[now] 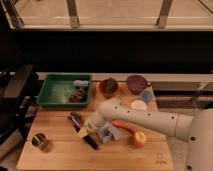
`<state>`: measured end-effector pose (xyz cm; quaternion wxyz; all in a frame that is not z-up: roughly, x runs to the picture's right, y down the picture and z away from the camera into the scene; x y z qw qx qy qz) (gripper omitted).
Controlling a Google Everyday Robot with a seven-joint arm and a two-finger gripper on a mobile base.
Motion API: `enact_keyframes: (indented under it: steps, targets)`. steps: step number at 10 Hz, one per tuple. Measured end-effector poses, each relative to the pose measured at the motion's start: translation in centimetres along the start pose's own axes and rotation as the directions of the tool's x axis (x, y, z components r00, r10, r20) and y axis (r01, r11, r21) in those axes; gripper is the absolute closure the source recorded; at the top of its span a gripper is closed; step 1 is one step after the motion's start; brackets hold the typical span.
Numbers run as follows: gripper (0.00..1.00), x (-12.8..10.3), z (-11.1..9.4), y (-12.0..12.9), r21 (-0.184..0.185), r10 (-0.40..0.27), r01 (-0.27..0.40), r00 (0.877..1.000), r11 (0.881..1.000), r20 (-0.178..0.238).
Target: Place brush in table surface
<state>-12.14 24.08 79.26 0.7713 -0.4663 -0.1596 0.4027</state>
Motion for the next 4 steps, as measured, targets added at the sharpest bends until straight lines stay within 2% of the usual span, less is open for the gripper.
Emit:
enact_keyframes:
  steps: [1, 4]
  targets:
    - [0.22, 0.04, -0.02, 0.02, 0.001, -0.002, 0.002, 1.000, 1.000, -0.002]
    - [0.21, 0.04, -0.04, 0.02, 0.001, -0.003, 0.003, 1.000, 1.000, -0.002]
